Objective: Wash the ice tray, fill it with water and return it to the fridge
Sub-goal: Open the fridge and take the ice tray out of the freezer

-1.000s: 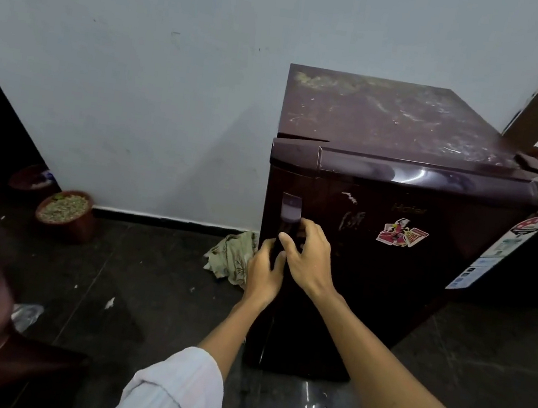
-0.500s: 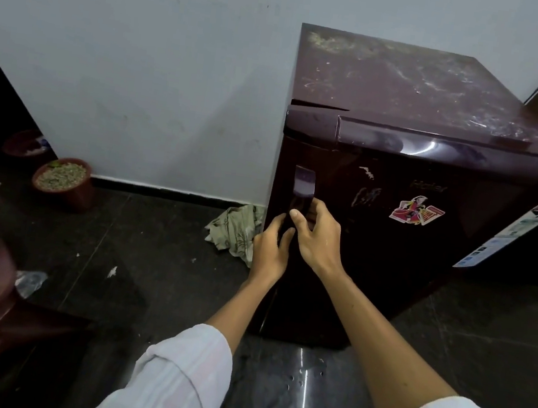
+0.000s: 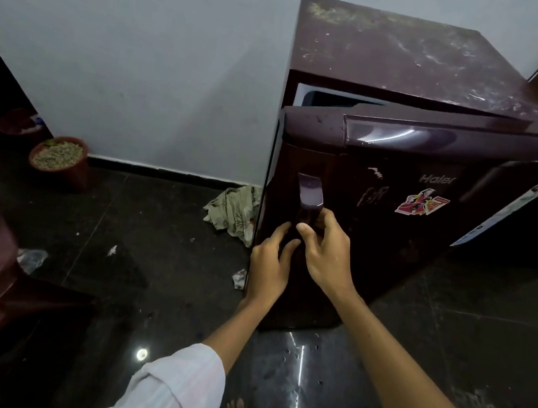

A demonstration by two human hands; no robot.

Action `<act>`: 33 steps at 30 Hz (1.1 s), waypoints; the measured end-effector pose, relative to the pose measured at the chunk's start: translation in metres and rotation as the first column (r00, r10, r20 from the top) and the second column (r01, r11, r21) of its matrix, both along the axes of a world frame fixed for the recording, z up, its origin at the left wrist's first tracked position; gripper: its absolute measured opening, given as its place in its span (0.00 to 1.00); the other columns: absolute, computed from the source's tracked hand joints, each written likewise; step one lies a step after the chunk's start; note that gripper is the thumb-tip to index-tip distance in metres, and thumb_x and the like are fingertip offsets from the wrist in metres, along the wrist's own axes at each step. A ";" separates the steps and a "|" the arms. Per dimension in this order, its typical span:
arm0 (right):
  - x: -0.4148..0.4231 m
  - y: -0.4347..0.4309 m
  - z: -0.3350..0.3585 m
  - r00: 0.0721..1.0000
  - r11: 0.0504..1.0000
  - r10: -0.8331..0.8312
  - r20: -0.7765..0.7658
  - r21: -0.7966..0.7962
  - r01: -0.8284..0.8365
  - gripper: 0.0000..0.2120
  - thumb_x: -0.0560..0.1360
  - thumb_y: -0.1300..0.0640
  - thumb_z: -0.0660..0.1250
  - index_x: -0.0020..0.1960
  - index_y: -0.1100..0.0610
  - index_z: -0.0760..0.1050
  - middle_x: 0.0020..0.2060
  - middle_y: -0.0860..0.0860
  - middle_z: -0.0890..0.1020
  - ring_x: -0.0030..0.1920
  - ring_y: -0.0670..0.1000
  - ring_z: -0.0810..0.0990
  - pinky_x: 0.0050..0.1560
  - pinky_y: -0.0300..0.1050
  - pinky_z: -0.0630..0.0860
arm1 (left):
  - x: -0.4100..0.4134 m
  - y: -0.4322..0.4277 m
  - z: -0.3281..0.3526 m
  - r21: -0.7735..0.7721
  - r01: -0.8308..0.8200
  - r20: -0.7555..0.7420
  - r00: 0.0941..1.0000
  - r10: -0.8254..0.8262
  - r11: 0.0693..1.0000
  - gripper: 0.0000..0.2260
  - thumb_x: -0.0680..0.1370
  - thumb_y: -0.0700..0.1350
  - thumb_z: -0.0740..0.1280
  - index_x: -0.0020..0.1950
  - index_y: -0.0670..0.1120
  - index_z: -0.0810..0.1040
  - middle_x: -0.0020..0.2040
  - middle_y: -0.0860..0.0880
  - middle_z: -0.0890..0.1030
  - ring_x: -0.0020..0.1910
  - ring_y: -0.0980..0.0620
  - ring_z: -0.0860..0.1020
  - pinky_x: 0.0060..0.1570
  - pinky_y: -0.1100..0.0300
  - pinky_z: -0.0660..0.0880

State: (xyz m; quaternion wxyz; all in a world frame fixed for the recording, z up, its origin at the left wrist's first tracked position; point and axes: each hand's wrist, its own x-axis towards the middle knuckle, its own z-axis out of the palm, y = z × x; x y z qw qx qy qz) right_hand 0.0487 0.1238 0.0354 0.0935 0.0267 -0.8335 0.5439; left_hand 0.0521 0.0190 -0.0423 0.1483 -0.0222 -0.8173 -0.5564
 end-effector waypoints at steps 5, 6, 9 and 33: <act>0.043 0.019 -0.002 0.999 0.999 0.033 0.006 -0.022 -0.033 0.10 0.79 0.64 0.65 0.59 0.59 0.74 0.50 0.48 0.82 0.51 0.40 0.81 0.48 0.31 0.76 | 0.043 0.015 -0.003 0.019 -0.026 0.013 1.000 0.026 0.999 0.18 0.81 0.53 0.64 0.69 0.48 0.76 0.55 0.48 0.85 0.51 0.54 0.84 0.50 0.61 0.80; 0.051 0.023 -0.002 0.999 0.999 0.041 0.007 -0.024 -0.041 0.09 0.79 0.64 0.65 0.59 0.58 0.74 0.49 0.48 0.82 0.50 0.41 0.82 0.48 0.32 0.76 | 0.052 0.019 -0.004 0.029 -0.021 0.014 1.000 0.021 0.999 0.19 0.81 0.55 0.64 0.69 0.48 0.76 0.54 0.48 0.85 0.51 0.54 0.84 0.49 0.59 0.81; 0.078 0.040 -0.005 0.998 0.998 0.055 0.007 -0.022 -0.055 0.08 0.79 0.63 0.65 0.58 0.58 0.74 0.48 0.48 0.82 0.50 0.43 0.82 0.49 0.34 0.77 | 0.079 0.032 -0.005 0.037 -0.010 0.038 0.999 0.008 0.999 0.21 0.79 0.57 0.63 0.68 0.48 0.77 0.55 0.49 0.85 0.52 0.54 0.84 0.50 0.58 0.81; 0.316 0.194 -0.009 0.873 0.872 -0.487 -0.035 -0.069 0.484 0.14 0.75 0.55 0.70 0.60 0.52 0.74 0.54 0.47 0.80 0.55 0.44 0.80 0.54 0.43 0.80 | 0.252 0.120 0.025 0.081 0.003 0.004 1.000 -0.003 0.997 0.10 0.79 0.35 0.68 0.60 0.42 0.79 0.55 0.49 0.81 0.56 0.57 0.79 0.55 0.70 0.74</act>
